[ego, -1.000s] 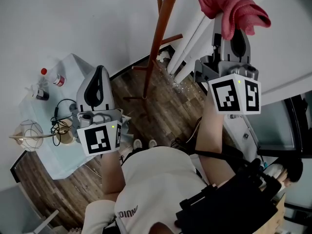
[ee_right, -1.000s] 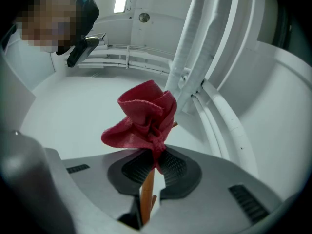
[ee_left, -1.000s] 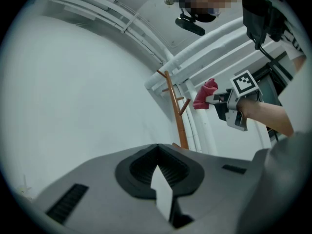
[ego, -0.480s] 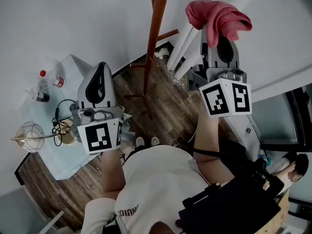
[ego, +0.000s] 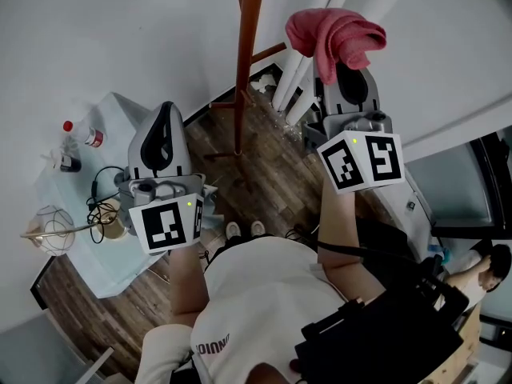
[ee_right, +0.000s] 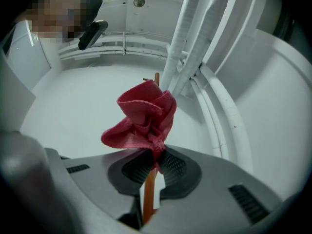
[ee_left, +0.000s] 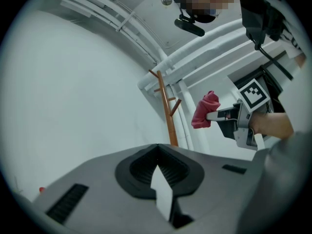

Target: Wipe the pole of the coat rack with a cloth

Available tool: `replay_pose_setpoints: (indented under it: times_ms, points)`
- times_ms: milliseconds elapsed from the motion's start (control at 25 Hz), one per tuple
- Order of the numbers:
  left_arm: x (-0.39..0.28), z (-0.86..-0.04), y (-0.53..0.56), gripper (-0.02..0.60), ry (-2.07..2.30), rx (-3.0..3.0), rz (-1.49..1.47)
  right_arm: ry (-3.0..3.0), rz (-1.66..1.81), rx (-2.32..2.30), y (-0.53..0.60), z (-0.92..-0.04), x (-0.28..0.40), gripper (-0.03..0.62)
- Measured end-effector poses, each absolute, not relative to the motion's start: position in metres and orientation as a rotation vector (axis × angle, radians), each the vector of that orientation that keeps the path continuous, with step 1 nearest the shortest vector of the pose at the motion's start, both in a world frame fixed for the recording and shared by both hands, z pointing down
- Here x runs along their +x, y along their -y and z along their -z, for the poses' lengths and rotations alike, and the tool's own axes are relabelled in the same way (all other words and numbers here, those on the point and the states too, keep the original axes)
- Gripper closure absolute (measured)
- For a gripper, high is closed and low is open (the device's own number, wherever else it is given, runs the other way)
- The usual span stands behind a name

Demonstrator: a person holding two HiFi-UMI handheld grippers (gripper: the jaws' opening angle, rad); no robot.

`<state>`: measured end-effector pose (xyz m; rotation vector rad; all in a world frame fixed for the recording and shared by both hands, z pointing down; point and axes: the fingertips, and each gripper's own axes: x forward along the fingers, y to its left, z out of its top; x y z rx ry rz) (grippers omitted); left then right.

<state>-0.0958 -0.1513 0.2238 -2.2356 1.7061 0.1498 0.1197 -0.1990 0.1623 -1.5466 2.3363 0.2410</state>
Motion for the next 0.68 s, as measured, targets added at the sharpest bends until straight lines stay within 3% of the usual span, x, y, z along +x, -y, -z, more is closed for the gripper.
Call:
replay_pose_setpoints:
  times_ms: [680]
  points:
    - [-0.0935, -0.2279, 0.1568, 0.568, -1.712, -2.253, -0.167, -2.352, -0.228, -1.544, 0.2028, -0.1689, 0.1204, 0.548]
